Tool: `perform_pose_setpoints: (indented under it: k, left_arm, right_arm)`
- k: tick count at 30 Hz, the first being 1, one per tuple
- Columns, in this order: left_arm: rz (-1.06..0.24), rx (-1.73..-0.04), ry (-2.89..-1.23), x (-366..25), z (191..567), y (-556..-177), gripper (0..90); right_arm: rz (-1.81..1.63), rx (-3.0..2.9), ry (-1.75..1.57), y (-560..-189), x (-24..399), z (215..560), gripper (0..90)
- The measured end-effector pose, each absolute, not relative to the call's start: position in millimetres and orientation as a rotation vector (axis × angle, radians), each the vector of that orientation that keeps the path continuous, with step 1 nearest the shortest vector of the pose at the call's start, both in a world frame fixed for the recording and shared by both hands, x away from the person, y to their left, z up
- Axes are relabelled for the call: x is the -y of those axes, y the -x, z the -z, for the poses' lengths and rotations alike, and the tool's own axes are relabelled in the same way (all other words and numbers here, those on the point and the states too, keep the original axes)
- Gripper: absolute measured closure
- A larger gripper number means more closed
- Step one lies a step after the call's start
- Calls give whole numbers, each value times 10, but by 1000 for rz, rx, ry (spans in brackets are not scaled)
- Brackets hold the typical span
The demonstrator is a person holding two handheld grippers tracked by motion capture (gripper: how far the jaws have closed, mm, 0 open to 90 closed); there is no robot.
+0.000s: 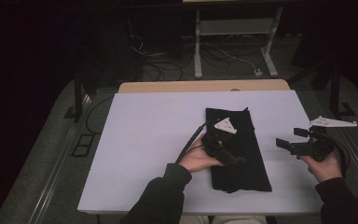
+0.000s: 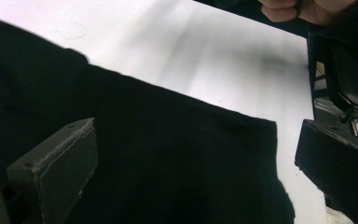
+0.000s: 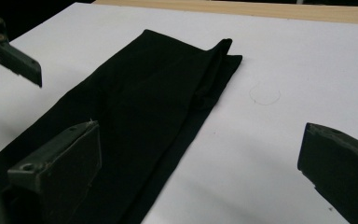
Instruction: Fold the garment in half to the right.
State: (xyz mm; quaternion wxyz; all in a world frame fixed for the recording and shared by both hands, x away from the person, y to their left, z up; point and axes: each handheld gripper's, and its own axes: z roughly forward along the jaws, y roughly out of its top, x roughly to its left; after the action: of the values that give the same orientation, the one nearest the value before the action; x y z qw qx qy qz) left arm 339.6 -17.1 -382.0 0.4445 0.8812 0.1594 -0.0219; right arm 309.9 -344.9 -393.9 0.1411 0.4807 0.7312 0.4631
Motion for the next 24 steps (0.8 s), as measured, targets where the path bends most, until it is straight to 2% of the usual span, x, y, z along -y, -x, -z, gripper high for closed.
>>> perform_pose_setpoints:
  k: [24]
  left_arm:
    - [-54, -514, -2115, -564, 3768, -3430, 0]
  right_arm:
    - [-1322, -2137, -1363, -2909, 3433, 4006, 0]
